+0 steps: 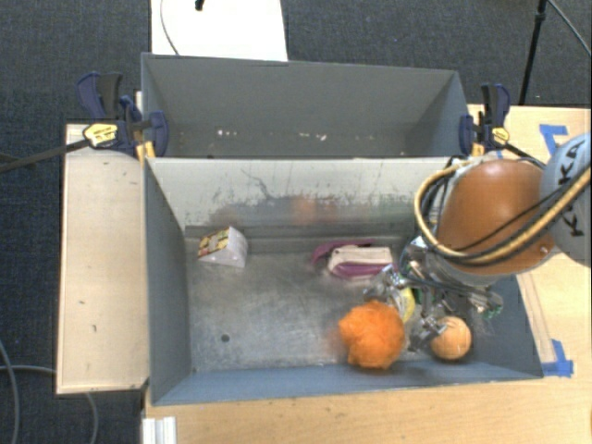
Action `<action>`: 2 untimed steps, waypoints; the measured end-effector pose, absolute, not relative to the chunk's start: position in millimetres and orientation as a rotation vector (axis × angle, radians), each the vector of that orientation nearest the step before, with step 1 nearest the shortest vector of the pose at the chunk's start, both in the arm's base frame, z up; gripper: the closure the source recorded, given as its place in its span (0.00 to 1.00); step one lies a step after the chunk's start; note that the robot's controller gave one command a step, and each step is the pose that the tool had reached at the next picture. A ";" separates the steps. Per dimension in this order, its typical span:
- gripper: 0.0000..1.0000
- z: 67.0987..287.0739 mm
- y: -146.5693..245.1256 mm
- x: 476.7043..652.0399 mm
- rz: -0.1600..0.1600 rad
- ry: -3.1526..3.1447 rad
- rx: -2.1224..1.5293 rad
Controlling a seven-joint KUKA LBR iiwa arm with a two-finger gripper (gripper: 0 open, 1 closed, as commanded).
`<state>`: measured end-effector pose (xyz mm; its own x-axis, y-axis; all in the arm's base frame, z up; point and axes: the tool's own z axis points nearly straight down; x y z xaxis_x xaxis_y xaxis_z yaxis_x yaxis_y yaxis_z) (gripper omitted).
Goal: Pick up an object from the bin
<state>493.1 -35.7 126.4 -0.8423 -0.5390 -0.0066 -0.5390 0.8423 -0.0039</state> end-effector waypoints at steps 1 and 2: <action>0.00 89.6 -43.6 493.0 -0.002 2.877 -1.248; 1.00 74.4 24.9 490.1 -0.004 2.980 -0.944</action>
Offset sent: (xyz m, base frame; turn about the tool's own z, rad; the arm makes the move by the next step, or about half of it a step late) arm -0.0080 0.0602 -0.0564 -0.0464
